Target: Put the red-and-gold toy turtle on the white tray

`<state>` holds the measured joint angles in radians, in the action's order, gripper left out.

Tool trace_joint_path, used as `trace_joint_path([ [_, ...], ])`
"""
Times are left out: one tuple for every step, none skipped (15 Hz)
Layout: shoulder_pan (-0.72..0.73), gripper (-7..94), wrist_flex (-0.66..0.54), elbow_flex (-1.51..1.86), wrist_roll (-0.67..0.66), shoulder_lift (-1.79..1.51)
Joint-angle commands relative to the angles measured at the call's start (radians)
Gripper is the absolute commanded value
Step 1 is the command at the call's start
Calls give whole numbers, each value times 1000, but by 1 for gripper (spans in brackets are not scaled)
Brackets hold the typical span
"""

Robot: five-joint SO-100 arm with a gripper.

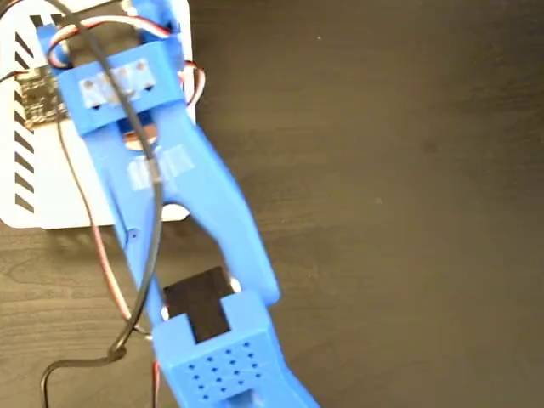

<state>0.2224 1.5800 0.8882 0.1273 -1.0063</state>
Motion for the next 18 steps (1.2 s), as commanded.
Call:
trace_joint_path([
  [15,0,6,-55,15,-51],
  [18,0,6,-57,17,-51],
  [20,0,6,-58,17,-51],
  [21,0,6,-58,17,-51],
  [21,2,6,-58,17,-51],
  [23,9,6,-60,17,-51],
  [23,22,6,-60,17,-51],
  [25,39,6,-60,17,-51],
  [25,48,6,-60,17,-51],
  [26,56,6,-60,17,-51],
  [28,56,6,-60,17,-51],
  [29,56,6,-60,17,-51],
  [31,59,6,-58,20,-51],
  [32,59,6,-55,21,-51],
  [34,59,6,-55,23,-51],
  [35,59,6,-55,25,-51],
  [37,59,6,-55,25,-51],
  [38,59,6,-55,26,-51],
])
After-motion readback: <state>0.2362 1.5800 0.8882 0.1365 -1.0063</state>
